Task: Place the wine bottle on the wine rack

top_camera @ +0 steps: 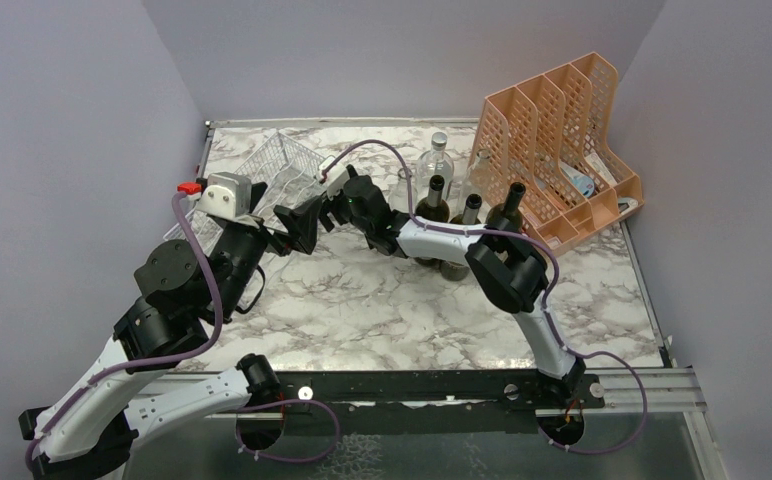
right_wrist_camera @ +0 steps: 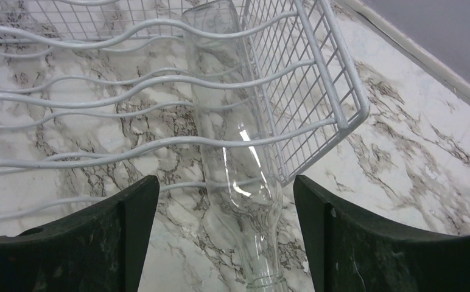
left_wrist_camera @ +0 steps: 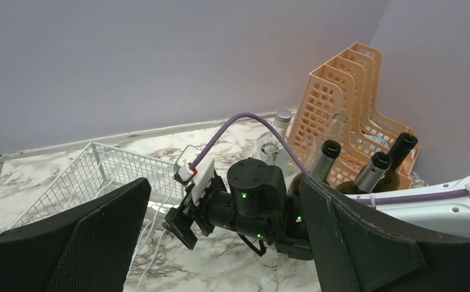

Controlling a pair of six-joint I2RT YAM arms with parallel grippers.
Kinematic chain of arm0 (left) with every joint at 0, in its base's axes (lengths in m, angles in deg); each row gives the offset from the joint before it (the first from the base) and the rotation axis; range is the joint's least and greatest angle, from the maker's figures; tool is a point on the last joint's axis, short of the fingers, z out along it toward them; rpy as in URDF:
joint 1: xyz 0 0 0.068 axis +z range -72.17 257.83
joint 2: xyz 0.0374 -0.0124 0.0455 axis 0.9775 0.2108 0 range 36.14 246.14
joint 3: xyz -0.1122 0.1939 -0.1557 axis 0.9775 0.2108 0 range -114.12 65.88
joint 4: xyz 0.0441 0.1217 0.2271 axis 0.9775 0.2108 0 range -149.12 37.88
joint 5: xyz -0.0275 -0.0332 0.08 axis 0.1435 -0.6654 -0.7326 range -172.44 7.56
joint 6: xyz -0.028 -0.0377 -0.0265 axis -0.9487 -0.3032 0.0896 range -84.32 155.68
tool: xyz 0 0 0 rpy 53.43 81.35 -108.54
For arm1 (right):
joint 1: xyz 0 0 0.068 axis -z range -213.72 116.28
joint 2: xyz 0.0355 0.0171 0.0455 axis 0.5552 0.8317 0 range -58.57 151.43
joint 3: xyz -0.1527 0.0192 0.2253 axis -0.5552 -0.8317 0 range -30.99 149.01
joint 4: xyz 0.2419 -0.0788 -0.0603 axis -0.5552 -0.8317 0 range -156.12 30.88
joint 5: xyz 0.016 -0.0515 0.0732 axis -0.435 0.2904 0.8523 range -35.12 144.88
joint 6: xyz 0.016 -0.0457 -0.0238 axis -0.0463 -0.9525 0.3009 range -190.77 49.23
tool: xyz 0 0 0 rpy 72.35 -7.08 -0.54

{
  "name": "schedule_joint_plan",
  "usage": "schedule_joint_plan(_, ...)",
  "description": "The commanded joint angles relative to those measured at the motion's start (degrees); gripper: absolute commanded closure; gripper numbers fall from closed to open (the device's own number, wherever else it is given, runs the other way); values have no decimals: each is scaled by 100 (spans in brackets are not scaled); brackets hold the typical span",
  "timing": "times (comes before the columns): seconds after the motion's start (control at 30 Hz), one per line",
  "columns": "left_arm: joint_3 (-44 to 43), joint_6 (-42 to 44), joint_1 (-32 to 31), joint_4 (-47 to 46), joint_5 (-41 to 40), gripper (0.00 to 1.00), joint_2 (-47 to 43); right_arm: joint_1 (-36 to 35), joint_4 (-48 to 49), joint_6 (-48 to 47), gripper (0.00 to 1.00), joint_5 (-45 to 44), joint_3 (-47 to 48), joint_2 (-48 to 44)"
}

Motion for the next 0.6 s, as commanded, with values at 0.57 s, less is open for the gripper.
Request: schedule_joint_plan(0.57, 27, -47, 2, -42, 150, 1, -148, -147, -2737, -193, 37, -801, 1037, -150)
